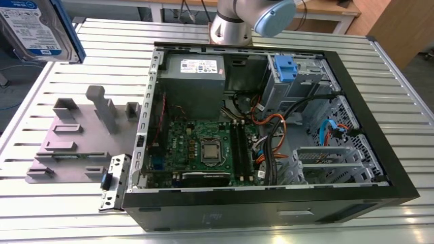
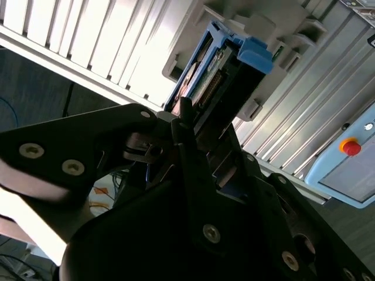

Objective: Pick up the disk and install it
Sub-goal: 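Pick up the disk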

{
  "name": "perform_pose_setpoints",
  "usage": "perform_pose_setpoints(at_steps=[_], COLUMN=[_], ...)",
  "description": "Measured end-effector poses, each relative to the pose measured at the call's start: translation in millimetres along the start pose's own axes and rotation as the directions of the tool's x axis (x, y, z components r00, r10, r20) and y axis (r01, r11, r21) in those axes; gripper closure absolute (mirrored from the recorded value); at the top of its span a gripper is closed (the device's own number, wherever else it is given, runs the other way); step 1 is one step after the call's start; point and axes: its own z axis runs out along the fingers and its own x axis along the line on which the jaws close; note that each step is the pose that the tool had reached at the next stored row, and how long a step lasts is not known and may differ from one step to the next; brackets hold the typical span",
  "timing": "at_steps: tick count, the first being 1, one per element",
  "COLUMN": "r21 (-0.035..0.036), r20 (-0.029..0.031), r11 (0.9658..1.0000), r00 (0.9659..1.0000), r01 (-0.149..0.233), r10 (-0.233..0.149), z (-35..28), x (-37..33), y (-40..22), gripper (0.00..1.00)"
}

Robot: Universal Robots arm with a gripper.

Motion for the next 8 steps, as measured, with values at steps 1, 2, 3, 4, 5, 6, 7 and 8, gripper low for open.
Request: perform_pose_setpoints(at_steps=[1, 2, 3, 4, 5, 6, 7, 8], r21=[0.0, 0.0, -0.0001, -0.0001, 0.0, 0.0, 0.0001, 0.0], r20=[0.0, 0.0, -0.0001, -0.0001, 0.0, 0.0, 0.0, 0.0001], r11=[1.0, 1.0, 1.0, 1.0, 1.0, 1.0, 1.0, 1.0], r00=[1.0, 1.0, 1.0, 1.0, 1.0, 1.0, 1.0, 1.0], r01=[0.0, 0.0, 0.0, 0.0, 0.0, 0.0, 0.0, 0.0], r10=[0.0, 0.0, 0.0, 0.0, 0.0, 0.0, 0.0, 0.0], z=[-1.3, -2.4, -3.2, -3.5, -3.5, -3.5, -3.5, -3.5], x=[0.0, -0.1, -0.1, -0.1, -0.1, -0.1, -0.1, -0.1], y=[0.0, 0.0, 0.0, 0.0, 0.0, 0.0, 0.0, 0.0], gripper=[0.65, 0.65, 0.65, 0.65, 0.65, 0.65, 0.65, 0.65])
